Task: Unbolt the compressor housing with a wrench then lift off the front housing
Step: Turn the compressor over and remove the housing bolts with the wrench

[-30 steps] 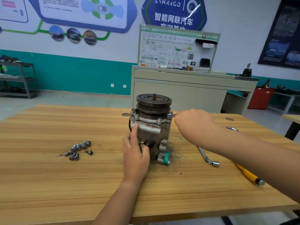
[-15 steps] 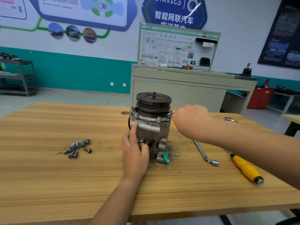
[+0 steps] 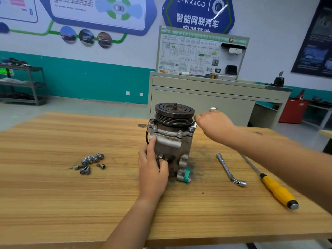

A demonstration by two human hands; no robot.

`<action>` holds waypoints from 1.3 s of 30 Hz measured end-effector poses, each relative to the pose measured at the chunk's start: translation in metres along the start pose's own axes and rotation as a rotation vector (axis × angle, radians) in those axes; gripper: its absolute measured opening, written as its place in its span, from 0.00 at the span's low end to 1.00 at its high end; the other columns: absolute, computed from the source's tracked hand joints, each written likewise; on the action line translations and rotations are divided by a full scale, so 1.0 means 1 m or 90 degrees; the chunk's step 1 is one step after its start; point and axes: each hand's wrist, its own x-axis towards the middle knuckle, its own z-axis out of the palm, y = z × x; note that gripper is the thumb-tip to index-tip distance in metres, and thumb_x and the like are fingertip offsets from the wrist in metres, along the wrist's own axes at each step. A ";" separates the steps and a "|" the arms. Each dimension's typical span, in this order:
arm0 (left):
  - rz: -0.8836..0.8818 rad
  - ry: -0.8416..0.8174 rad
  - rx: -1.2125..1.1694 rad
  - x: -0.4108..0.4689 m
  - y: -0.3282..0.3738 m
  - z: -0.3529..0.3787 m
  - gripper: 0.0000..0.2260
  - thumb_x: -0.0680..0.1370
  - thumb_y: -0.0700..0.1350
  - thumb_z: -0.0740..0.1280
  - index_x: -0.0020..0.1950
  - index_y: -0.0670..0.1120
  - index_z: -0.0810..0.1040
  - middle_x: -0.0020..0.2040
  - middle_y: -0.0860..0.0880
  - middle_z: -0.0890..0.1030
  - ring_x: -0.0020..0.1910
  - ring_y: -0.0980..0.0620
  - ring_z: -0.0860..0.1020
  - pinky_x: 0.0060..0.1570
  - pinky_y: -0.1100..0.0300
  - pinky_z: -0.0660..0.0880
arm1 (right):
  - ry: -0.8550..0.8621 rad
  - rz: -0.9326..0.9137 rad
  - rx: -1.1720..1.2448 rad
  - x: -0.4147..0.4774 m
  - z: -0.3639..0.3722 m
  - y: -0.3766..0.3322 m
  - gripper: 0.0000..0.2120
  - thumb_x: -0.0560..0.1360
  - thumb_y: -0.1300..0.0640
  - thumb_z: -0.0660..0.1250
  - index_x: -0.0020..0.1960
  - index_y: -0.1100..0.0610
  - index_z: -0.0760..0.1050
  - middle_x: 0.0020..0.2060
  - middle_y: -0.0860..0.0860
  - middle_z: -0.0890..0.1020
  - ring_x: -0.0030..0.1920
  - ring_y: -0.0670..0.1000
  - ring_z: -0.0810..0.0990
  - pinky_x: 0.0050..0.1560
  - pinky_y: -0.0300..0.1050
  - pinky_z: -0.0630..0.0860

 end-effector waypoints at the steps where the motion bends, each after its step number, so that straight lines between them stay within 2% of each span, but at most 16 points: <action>1: -0.002 0.000 -0.001 0.000 0.000 0.000 0.34 0.75 0.34 0.62 0.63 0.71 0.53 0.58 0.54 0.62 0.58 0.54 0.67 0.54 0.60 0.66 | 0.029 0.013 0.029 0.003 0.006 -0.001 0.13 0.76 0.69 0.55 0.58 0.61 0.68 0.53 0.56 0.78 0.53 0.56 0.76 0.52 0.45 0.68; 5: -0.008 -0.007 -0.005 -0.001 0.000 0.000 0.35 0.75 0.34 0.61 0.63 0.72 0.53 0.59 0.54 0.61 0.59 0.54 0.67 0.54 0.61 0.66 | 0.084 0.095 0.191 0.004 0.022 -0.002 0.13 0.78 0.66 0.55 0.61 0.60 0.69 0.52 0.56 0.79 0.51 0.57 0.77 0.46 0.46 0.69; 8: -0.010 -0.010 -0.004 0.000 -0.001 -0.001 0.35 0.75 0.35 0.62 0.63 0.73 0.53 0.59 0.54 0.62 0.58 0.56 0.67 0.51 0.67 0.64 | 0.164 0.233 0.388 -0.007 0.019 0.005 0.13 0.81 0.57 0.52 0.60 0.60 0.69 0.44 0.59 0.80 0.44 0.59 0.78 0.41 0.50 0.73; 10: -0.012 -0.008 -0.001 0.000 -0.002 0.000 0.36 0.75 0.35 0.62 0.62 0.74 0.52 0.59 0.54 0.62 0.58 0.56 0.67 0.49 0.70 0.63 | 0.185 0.270 0.488 -0.017 0.012 0.007 0.12 0.81 0.56 0.51 0.59 0.60 0.69 0.39 0.57 0.79 0.39 0.57 0.78 0.40 0.54 0.76; 13: -0.011 -0.006 -0.004 0.000 -0.003 0.000 0.36 0.75 0.34 0.62 0.62 0.74 0.52 0.59 0.54 0.62 0.58 0.56 0.67 0.47 0.75 0.62 | 0.009 0.246 0.384 -0.038 -0.004 0.003 0.08 0.79 0.59 0.54 0.49 0.58 0.72 0.33 0.52 0.74 0.32 0.51 0.74 0.29 0.45 0.71; 15: -0.011 -0.002 -0.003 0.000 -0.003 0.000 0.36 0.75 0.34 0.62 0.62 0.73 0.52 0.59 0.54 0.62 0.58 0.57 0.67 0.46 0.80 0.62 | -0.058 0.219 0.304 -0.047 -0.010 -0.006 0.08 0.77 0.62 0.56 0.48 0.57 0.73 0.34 0.51 0.74 0.34 0.50 0.74 0.33 0.46 0.74; 17: -0.009 0.000 -0.004 0.000 -0.003 0.000 0.36 0.75 0.34 0.62 0.63 0.73 0.53 0.59 0.54 0.63 0.58 0.57 0.66 0.46 0.82 0.61 | -0.074 0.197 0.269 -0.050 -0.016 -0.012 0.08 0.76 0.63 0.55 0.48 0.57 0.73 0.33 0.51 0.73 0.34 0.50 0.73 0.35 0.46 0.75; 20: -0.009 0.001 -0.004 0.000 -0.003 0.000 0.36 0.74 0.33 0.62 0.63 0.73 0.53 0.59 0.54 0.63 0.58 0.57 0.66 0.46 0.76 0.64 | -0.083 0.169 0.204 -0.047 -0.027 -0.018 0.06 0.75 0.66 0.55 0.44 0.57 0.68 0.30 0.50 0.67 0.29 0.49 0.66 0.28 0.43 0.66; 22: -0.006 0.002 -0.004 0.000 -0.003 0.000 0.37 0.74 0.34 0.62 0.63 0.73 0.53 0.59 0.53 0.63 0.58 0.56 0.67 0.46 0.74 0.63 | -0.079 0.137 0.132 -0.045 -0.032 -0.023 0.07 0.74 0.67 0.56 0.42 0.56 0.64 0.29 0.49 0.64 0.29 0.48 0.64 0.27 0.42 0.61; 27: -0.013 0.001 0.003 0.000 -0.003 0.000 0.37 0.74 0.35 0.62 0.62 0.75 0.51 0.59 0.54 0.63 0.57 0.59 0.67 0.45 0.79 0.64 | -0.095 0.042 -0.023 -0.040 -0.046 -0.030 0.10 0.74 0.67 0.59 0.41 0.54 0.63 0.29 0.49 0.62 0.42 0.55 0.76 0.26 0.42 0.61; 32: -0.017 -0.001 -0.002 0.001 -0.001 -0.001 0.37 0.75 0.34 0.62 0.63 0.74 0.52 0.59 0.55 0.62 0.57 0.58 0.66 0.46 0.79 0.63 | -0.127 -0.004 -0.077 -0.037 -0.045 -0.019 0.05 0.76 0.63 0.56 0.43 0.56 0.66 0.29 0.49 0.64 0.27 0.48 0.63 0.24 0.41 0.60; 35: -0.008 0.009 -0.003 0.000 0.001 0.000 0.37 0.74 0.33 0.63 0.63 0.72 0.53 0.59 0.53 0.63 0.59 0.54 0.68 0.53 0.69 0.64 | -0.088 -0.045 -0.169 -0.041 -0.034 -0.007 0.09 0.78 0.65 0.52 0.54 0.60 0.69 0.29 0.49 0.63 0.25 0.48 0.62 0.24 0.41 0.55; 37: 0.000 0.013 0.001 0.000 0.002 -0.001 0.37 0.73 0.32 0.63 0.63 0.72 0.53 0.59 0.53 0.64 0.60 0.52 0.68 0.56 0.62 0.65 | -0.085 -0.048 -0.198 -0.036 -0.022 -0.001 0.10 0.77 0.66 0.51 0.56 0.62 0.66 0.33 0.50 0.71 0.31 0.49 0.72 0.26 0.41 0.56; 39: 0.004 0.017 0.011 -0.001 0.002 0.000 0.37 0.73 0.32 0.63 0.63 0.71 0.54 0.59 0.53 0.64 0.60 0.53 0.68 0.57 0.61 0.65 | -0.070 -0.038 -0.164 -0.025 -0.012 0.005 0.07 0.77 0.66 0.53 0.53 0.59 0.66 0.45 0.51 0.78 0.45 0.52 0.79 0.35 0.41 0.63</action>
